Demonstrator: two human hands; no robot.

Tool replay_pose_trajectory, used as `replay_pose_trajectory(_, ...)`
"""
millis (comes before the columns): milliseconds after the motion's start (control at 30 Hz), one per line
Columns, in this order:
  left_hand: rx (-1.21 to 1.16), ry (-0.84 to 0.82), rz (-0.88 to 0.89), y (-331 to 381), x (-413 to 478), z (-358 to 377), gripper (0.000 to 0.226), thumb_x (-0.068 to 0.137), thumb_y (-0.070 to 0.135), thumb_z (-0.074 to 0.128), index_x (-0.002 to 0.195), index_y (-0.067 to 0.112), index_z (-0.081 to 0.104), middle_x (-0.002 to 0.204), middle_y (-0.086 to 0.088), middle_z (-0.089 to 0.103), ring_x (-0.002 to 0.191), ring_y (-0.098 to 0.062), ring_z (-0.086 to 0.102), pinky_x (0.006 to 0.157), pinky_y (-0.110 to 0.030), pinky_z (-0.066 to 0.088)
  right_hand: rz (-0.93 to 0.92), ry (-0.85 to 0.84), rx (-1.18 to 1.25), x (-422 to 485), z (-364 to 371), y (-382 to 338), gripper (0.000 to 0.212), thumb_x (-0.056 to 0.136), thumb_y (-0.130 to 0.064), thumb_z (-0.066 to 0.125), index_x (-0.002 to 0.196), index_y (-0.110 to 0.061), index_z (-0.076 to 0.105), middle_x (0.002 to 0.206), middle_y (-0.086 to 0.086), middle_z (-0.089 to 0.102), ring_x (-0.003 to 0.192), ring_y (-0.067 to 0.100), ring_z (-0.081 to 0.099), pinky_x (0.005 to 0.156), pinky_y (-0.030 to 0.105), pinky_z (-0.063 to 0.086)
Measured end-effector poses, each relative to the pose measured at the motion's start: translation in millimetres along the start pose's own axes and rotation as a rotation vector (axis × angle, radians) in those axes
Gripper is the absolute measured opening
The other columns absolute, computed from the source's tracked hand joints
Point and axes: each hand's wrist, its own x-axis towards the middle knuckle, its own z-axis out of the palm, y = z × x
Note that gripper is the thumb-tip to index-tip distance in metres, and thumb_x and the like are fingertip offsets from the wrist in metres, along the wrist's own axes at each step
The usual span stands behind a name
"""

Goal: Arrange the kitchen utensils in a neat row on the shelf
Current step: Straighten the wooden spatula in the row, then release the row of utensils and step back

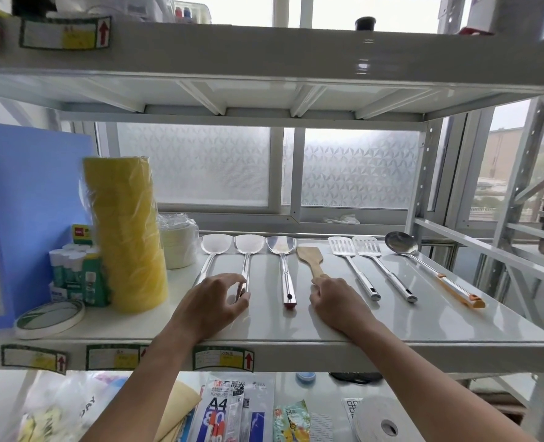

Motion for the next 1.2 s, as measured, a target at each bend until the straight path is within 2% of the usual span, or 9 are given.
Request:
replay_pose_trajectory(167, -0.002, -0.006, -0.003, -1.1, 0.3, 0.6, 0.030, 0.093, 0.042, 0.061, 0.118, 0.028, 0.067, 0.121, 0.009, 0.071, 0.079, -0.007, 0.057, 0.073, -0.027, 0.043, 0.000, 0.008, 0.001, 0.2, -0.1, 0.1, 0.024, 0.097, -0.025, 0.043, 0.097, -0.011, 0.062, 0.102, 0.013, 0.065, 0.098, 0.036, 0.062, 0.085, 0.045, 0.051)
replay_pose_trajectory(367, -0.001, -0.010, 0.001, -0.7, 0.3, 1.0, 0.031, 0.093, 0.041, 0.061, 0.120, 0.026, 0.067, 0.124, 0.008, 0.070, 0.080, -0.007, 0.058, 0.073, -0.025, 0.043, -0.001, 0.006, 0.003, 1.6, 1.6, 2.0, 0.023, 0.095, -0.026, 0.042, 0.092, -0.013, 0.061, 0.100, 0.012, 0.066, 0.096, 0.036, 0.063, 0.083, 0.047, 0.053)
replay_pose_trajectory(500, -0.006, -0.013, -0.001, -1.8, 0.0, 0.6, 0.031, 0.092, 0.042, 0.061, 0.120, 0.028, 0.067, 0.124, 0.010, 0.070, 0.082, -0.007, 0.058, 0.075, -0.027, 0.046, -0.009, 0.027, 0.011, 1.0, 0.9, 1.9, 0.034, 0.097, -0.025, 0.044, 0.121, -0.013, 0.064, 0.120, 0.011, 0.068, 0.111, 0.034, 0.062, 0.089, 0.043, 0.051)
replay_pose_trajectory(567, -0.010, -0.014, -0.004, -1.9, 0.5, 0.6, 0.030, 0.092, 0.042, 0.061, 0.119, 0.029, 0.067, 0.123, 0.011, 0.070, 0.081, -0.007, 0.057, 0.076, -0.027, 0.046, -0.017, 0.027, 0.009, 1.6, 0.8, 1.6, 0.037, 0.097, -0.024, 0.044, 0.128, -0.012, 0.061, 0.129, 0.009, 0.066, 0.116, 0.032, 0.061, 0.092, 0.043, 0.051)
replay_pose_trajectory(733, -0.011, -0.015, -0.002, -2.0, 0.8, 0.5, 0.026, 0.092, 0.042, 0.061, 0.114, 0.030, 0.066, 0.121, 0.013, 0.070, 0.081, -0.010, 0.061, 0.076, -0.030, 0.050, -0.022, 0.020, -0.004, 3.5, 1.8, 1.6, 0.030, 0.096, -0.026, 0.042, 0.115, -0.012, 0.061, 0.124, 0.007, 0.066, 0.112, 0.030, 0.061, 0.088, 0.044, 0.051)
replay_pose_trajectory(833, -0.006, -0.018, 0.003, -2.6, 1.5, 0.6, 0.029, 0.091, 0.043, 0.061, 0.117, 0.030, 0.065, 0.127, 0.014, 0.068, 0.094, -0.013, 0.066, 0.081, -0.032, 0.052, -0.025, 0.025, -0.005, 4.1, 0.3, 1.1, 0.035, 0.098, -0.027, 0.042, 0.122, -0.011, 0.061, 0.122, 0.008, 0.064, 0.112, 0.031, 0.060, 0.086, 0.042, 0.049)
replay_pose_trajectory(967, 0.021, -0.022, 0.022, -2.3, 1.8, 0.9, 0.046, 0.093, 0.041, 0.062, 0.135, 0.024, 0.058, 0.139, 0.005, 0.062, 0.117, -0.019, 0.064, 0.091, -0.035, 0.051, -0.051, 0.037, -0.010, 3.8, -0.6, 1.3, 0.032, 0.099, -0.028, 0.042, 0.120, -0.011, 0.059, 0.116, 0.011, 0.064, 0.109, 0.033, 0.060, 0.082, 0.041, 0.046)
replay_pose_trajectory(1067, 0.024, -0.003, 0.040, -1.5, 2.9, -1.1, 0.052, 0.092, 0.041, 0.061, 0.140, 0.023, 0.052, 0.144, 0.005, 0.058, 0.125, -0.018, 0.059, 0.097, -0.037, 0.051, -0.057, 0.042, 0.001, 2.8, -2.6, 1.1, 0.031, 0.099, -0.027, 0.043, 0.120, -0.011, 0.058, 0.116, 0.011, 0.063, 0.108, 0.033, 0.060, 0.078, 0.038, 0.042)
replay_pose_trajectory(1200, 0.014, 0.025, 0.053, -0.8, 2.2, -4.2, 0.052, 0.092, 0.044, 0.058, 0.140, 0.027, 0.049, 0.149, 0.008, 0.052, 0.130, -0.018, 0.056, 0.097, -0.043, 0.053, -0.078, 0.030, 0.003, -4.6, -11.1, -0.1, 0.036, 0.100, -0.029, 0.043, 0.130, -0.012, 0.056, 0.123, 0.011, 0.062, 0.113, 0.034, 0.060, 0.083, 0.040, 0.045)
